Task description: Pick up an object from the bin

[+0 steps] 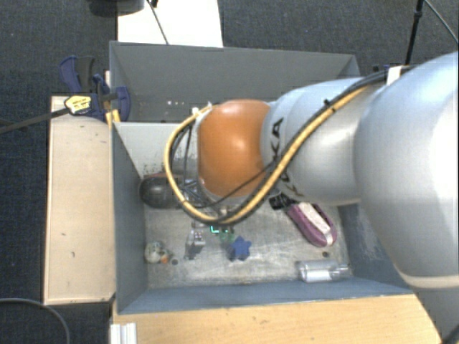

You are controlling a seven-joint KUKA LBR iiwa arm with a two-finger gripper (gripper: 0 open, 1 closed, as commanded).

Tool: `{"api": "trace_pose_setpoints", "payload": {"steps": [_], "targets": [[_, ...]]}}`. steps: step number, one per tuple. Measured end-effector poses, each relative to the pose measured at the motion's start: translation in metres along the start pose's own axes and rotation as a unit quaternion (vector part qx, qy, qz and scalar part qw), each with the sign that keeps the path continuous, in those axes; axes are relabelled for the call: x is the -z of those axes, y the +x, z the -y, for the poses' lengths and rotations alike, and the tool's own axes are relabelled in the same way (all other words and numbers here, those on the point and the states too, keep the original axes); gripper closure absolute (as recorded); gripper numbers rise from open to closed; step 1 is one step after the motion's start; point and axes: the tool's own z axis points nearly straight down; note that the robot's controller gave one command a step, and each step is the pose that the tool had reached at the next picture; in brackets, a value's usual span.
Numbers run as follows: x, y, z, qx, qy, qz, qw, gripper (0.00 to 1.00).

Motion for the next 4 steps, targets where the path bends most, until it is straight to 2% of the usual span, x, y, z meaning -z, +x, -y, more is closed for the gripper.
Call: {"api": "trace_pose_setpoints", "payload": {"steps": [1,2,3,4], "targets": [[-0.047,0.021,0.089,-0.028,0.002,0.0004,0.9996,0.0],[-0.065,0.034,0.135,-0.025,0.0,0.003,0.9997,0.0],[-0.063,0.034,0.111,0.132,0.0,0.0081,0.9912,0.0],[-0.064,0.018,0.163,0.158,0.001,0.0054,0.9875,0.0]]}}
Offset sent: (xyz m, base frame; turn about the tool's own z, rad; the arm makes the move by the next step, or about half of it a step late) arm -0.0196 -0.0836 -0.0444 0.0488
